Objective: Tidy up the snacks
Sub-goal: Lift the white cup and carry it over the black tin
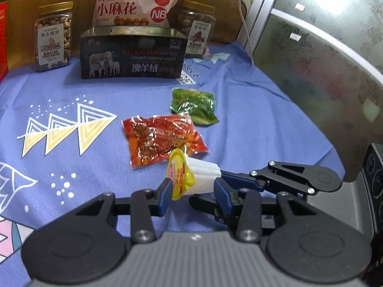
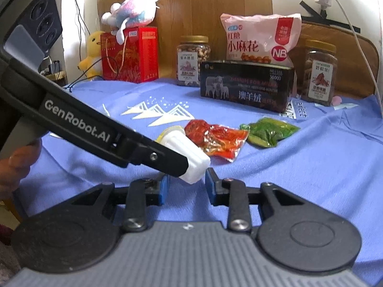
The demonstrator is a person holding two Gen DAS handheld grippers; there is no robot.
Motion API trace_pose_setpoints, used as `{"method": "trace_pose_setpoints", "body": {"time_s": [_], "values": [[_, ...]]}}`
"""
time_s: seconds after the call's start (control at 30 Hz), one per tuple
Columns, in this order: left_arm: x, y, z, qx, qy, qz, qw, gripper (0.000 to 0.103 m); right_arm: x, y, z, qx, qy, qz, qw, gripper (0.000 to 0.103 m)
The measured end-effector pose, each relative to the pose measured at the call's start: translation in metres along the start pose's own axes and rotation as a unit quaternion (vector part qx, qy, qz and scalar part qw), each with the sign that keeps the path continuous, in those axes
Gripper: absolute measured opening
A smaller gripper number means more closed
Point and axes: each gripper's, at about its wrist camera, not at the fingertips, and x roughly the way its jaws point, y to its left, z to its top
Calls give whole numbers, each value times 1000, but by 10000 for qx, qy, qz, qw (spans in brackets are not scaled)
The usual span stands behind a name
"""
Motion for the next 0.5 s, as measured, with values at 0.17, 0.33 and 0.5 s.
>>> {"method": "trace_pose_setpoints", "body": {"time_s": [0.17,0.33,0.5], "values": [[2,-2,0,78,18,86,9999,39,2,-1,-1,23,34,23,10000,37],[3,-2,1,63,45,175,9998,39,5,1,2,-72,39,-12,10000,40],[3,1,1,33,44,254,9997,39,11,2,5,-118,76,-34,9999,46]]}}
